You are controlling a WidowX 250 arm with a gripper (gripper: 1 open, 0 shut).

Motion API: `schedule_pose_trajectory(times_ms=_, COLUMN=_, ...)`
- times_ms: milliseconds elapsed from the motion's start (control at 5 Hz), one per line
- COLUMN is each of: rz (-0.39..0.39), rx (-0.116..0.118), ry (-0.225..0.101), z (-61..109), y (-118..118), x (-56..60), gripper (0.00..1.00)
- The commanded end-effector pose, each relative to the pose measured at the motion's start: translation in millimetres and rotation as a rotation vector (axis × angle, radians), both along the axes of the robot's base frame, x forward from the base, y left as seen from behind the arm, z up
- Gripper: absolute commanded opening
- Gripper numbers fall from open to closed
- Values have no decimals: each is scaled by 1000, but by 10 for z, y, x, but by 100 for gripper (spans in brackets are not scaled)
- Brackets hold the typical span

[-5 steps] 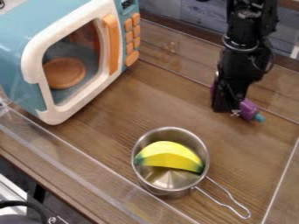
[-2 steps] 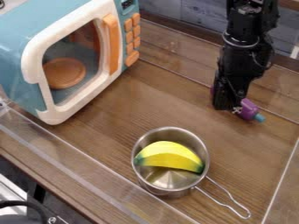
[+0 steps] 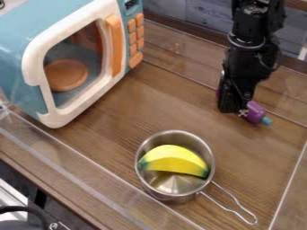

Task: Put the eggplant in the silver pot

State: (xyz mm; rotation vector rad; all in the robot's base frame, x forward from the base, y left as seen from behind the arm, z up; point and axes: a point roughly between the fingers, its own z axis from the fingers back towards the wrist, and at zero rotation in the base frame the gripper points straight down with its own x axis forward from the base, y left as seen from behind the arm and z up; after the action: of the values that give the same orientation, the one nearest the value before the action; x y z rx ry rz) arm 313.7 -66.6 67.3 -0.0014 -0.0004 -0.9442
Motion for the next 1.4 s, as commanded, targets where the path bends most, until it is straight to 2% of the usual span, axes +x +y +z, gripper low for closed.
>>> schedule_pose_trajectory(times_ms=0, rz=13, rx=-18, ry=-70, z=224, y=39, x=52, gripper=100)
schedule_pose_trajectory(times_ms=1200, rz=2, rx=-26, ry=-106, z=33, y=-5, x=281, gripper=100)
